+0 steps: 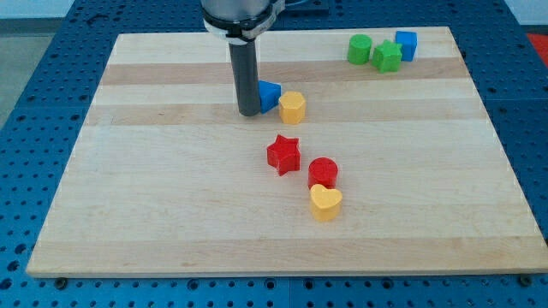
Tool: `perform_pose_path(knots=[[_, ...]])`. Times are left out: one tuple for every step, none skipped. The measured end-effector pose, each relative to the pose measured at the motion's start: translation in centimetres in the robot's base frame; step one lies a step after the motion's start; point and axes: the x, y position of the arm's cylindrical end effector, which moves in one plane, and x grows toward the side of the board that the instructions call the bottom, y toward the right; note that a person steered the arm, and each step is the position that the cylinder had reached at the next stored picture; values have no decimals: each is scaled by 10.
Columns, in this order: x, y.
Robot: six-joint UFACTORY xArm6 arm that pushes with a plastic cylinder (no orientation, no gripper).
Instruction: Slide the red star towards the yellow hexagon
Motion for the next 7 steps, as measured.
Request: perform_pose_path(knots=[[-1,1],[3,1],[41,1],[81,1],[108,3],[119,25],[119,43]])
